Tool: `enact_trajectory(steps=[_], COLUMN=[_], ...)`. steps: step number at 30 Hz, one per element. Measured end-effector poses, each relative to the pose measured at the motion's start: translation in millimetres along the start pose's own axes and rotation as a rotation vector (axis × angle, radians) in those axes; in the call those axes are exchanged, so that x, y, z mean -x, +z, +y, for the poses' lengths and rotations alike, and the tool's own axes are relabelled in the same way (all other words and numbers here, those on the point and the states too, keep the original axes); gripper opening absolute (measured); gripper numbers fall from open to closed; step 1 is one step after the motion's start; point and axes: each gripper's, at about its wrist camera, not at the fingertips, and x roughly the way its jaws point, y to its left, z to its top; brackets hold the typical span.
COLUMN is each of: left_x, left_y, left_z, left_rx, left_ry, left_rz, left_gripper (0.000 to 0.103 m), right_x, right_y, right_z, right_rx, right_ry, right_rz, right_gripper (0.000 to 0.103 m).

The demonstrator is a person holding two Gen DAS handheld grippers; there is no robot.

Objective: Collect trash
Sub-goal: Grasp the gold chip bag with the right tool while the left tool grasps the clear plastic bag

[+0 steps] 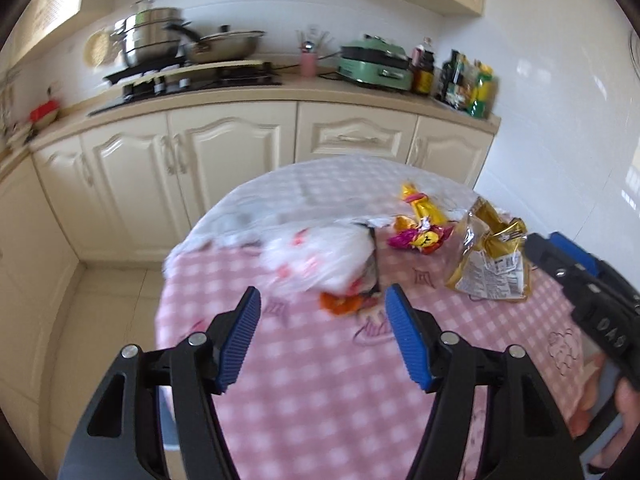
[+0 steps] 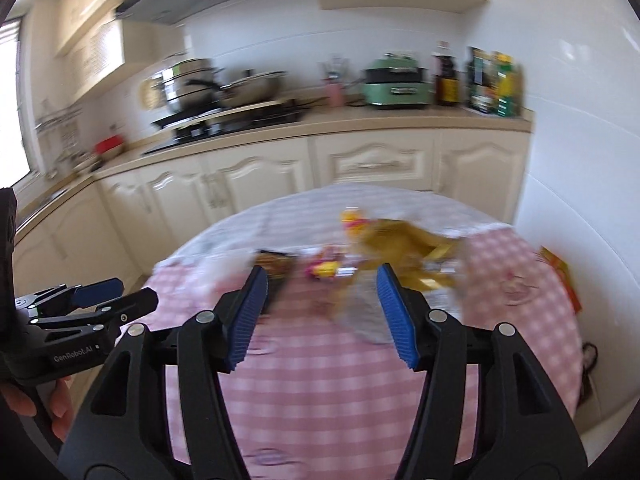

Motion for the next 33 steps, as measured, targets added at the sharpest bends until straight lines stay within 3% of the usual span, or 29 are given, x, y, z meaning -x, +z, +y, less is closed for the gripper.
enact_trajectory(steps=[8,10,12,16,19,22,23,26,33], left_x=[-60.2,-66.8,-71.9,-65.6,-55.2,-45.1,-40.3,-23.3,25.9], left_y=[19.0,19.9,20.2,20.3,20.4,22.0,22.6,24.0,21.2], left_z=[-26.9,-22.2,-17.2,-9.7,-4.8,-0.7,1.1,4.1,22.0], left_rx=[-0.061,-0.051,-0.020,0.006,0.034,0.065,0.080,0.101,0.129], left_ry=[0.072,0.064,0.045,0.039,-0.002,-0.046,-0.067,-0.103,-0.132], left_rz=[0.056,0.083,0.099,0.073,0.055,0.039,0.033,0.000,-0.079], left_gripper=[0.062,0.032,0.020,0.015,0.013,0.013,0.012,0.012,0.012], right_x=[-18.3,-25.2,-35.0,-55.8,-71.3,-76.3,-75.0,-61.9,-24.0], right_y=[-1.3,-1.9,-1.7,-3.9,-7.2,-10.9,-12.2,-10.3,13.6], right_z=[-64.6,-74.7,-80.3,-89.2,-88.9,-82.4,-80.3,-72.7,-35.7], right_rx=[-0.093,-0.112,-0.123,-0.139,-0.153,-0.133,-0.129,-0.109,-0.052], right_ry=[-0.099,-0.109,-0.122,-0.110,-0.054,-0.037,-0.026,-0.037,-0.019], right_rz=[0.015,0.030,0.048,0.107,0.162,0.195,0.196,0.156,0.062], right_gripper=[0.061,0.062,0.063,0.065,0.065,0.027,0.019,0.013,0.013])
